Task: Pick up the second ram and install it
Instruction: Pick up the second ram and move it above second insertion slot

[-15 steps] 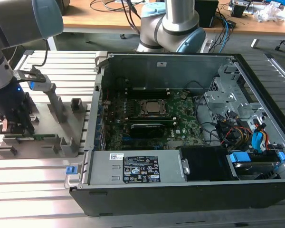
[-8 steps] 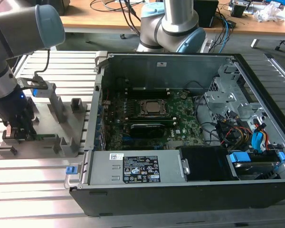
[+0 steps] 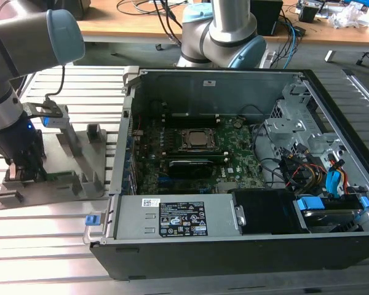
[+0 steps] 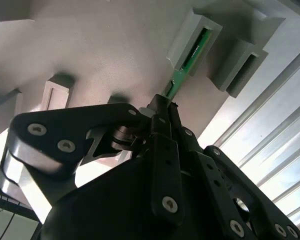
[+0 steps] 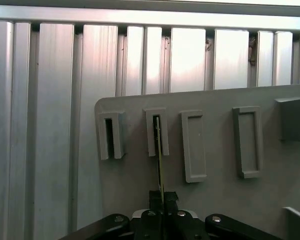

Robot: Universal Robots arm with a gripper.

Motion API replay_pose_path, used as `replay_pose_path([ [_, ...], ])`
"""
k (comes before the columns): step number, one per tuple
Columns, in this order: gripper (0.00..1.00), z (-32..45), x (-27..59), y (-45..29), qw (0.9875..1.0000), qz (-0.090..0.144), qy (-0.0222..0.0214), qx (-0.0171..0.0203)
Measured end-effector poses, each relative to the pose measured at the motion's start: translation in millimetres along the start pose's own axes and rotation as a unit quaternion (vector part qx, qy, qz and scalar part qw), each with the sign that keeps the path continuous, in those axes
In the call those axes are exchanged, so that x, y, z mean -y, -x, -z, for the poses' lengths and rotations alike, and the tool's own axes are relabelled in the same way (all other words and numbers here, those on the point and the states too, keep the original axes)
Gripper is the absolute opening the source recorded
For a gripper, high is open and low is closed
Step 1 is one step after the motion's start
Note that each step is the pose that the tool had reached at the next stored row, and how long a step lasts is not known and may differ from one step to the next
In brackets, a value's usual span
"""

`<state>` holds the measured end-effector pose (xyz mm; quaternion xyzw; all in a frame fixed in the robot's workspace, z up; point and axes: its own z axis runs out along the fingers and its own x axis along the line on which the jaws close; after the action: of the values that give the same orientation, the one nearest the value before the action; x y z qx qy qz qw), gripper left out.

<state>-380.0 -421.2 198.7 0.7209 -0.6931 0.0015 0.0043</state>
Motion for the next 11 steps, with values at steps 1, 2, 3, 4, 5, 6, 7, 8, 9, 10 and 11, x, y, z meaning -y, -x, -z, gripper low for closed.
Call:
replay_pose_path([
  [1,0.14,0.0,0.0,0.0,1.0000,0.000,0.0000,0.0000],
  [2,0.14,0.0,0.0,0.0,1.0000,0.000,0.0000,0.0000],
  [3,0.14,0.0,0.0,0.0,1.0000,0.000,0.0000,0.0000],
  [4,0.14,-0.1,0.0,0.0,1.0000,0.000,0.0000,0.0000],
  [5,0.14,-0.1,0.0,0.0,1.0000,0.000,0.0000,0.0000],
  [6,0.14,-0.1,0.0,0.0,1.0000,0.000,0.0000,0.0000],
  [7,0.14,-0.2,0.1,0.0,1.0000,0.000,0.0000,-0.0004],
  [8,0.14,-0.2,0.1,0.0,1.0000,-0.001,0.0000,-0.0009],
  [9,0.14,-0.1,0.0,0.0,1.0000,-0.007,0.0001,-0.0010],
  [10,0.14,-0.1,0.0,0.0,0.9999,-0.012,0.0002,-0.0011],
  [11,0.14,-0.2,0.0,0.0,0.9996,-0.029,0.0003,-0.0013],
])
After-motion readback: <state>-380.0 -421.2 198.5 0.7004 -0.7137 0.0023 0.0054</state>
